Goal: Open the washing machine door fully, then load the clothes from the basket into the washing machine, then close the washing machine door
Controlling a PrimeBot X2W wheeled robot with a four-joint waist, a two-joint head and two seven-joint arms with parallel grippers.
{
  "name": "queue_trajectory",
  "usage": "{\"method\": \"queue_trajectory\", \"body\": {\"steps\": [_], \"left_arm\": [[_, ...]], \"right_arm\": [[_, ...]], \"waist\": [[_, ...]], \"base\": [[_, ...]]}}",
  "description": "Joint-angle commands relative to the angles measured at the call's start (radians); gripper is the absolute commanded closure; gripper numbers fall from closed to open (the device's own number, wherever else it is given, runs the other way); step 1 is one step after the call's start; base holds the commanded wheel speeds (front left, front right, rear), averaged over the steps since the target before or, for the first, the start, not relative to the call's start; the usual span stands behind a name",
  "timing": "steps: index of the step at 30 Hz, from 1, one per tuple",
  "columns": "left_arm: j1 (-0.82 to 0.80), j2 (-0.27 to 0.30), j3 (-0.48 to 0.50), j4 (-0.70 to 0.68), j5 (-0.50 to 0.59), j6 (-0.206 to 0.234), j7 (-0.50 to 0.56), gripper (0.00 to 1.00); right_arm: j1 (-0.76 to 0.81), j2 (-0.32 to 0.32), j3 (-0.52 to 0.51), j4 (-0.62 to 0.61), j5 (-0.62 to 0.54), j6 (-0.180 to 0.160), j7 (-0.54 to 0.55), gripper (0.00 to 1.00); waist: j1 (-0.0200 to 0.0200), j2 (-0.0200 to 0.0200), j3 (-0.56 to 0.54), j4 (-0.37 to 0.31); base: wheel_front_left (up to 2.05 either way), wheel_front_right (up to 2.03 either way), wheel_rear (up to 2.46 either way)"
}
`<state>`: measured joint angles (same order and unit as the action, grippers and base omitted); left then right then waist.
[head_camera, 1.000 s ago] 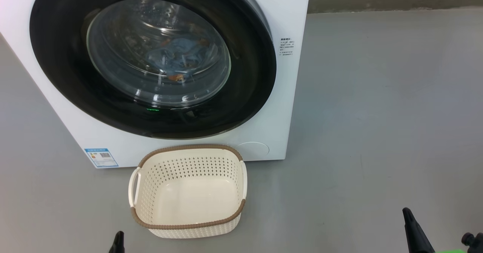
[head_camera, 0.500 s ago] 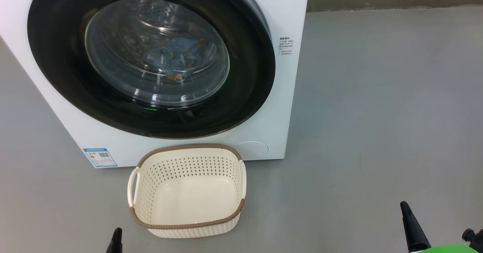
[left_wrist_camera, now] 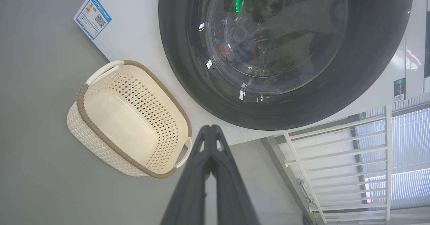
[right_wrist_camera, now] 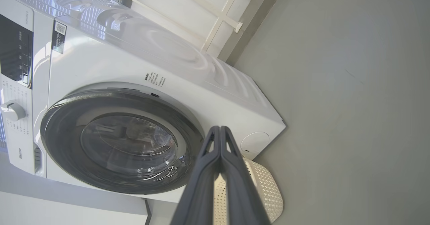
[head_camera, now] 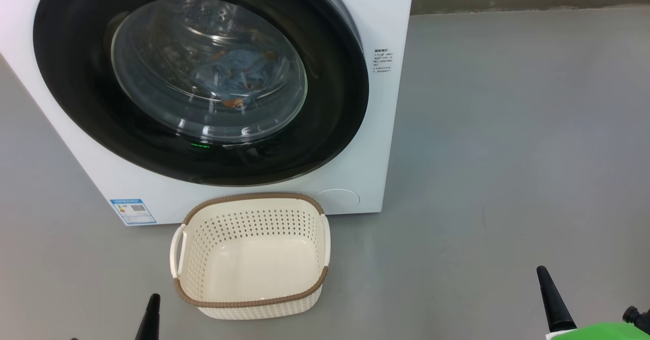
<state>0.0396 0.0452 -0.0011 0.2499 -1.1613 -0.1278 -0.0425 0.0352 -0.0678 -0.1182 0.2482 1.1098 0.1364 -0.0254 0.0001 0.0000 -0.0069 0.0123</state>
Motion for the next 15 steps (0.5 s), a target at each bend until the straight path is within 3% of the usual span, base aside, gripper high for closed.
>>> {"method": "queue_trajectory", "body": {"steps": [1, 15], "left_arm": [[-0.053, 0.017, 0.029, -0.019, -0.037, -0.002, 0.011, 1.00], [-0.081, 0.019, 0.048, -0.015, -0.169, -0.002, 0.049, 1.00]], "right_arm": [[-0.057, -0.006, 0.006, -0.021, 0.041, -0.004, 0.014, 1.00], [-0.083, 0.001, 0.005, -0.016, 0.181, -0.004, 0.052, 1.00]], "waist": [[-0.0001, 0.0000, 0.000, -0.001], [-0.0001, 0.0000, 0.003, -0.004]], "base": [[0.00, 0.00, 0.00], [0.00, 0.00, 0.00]]}}
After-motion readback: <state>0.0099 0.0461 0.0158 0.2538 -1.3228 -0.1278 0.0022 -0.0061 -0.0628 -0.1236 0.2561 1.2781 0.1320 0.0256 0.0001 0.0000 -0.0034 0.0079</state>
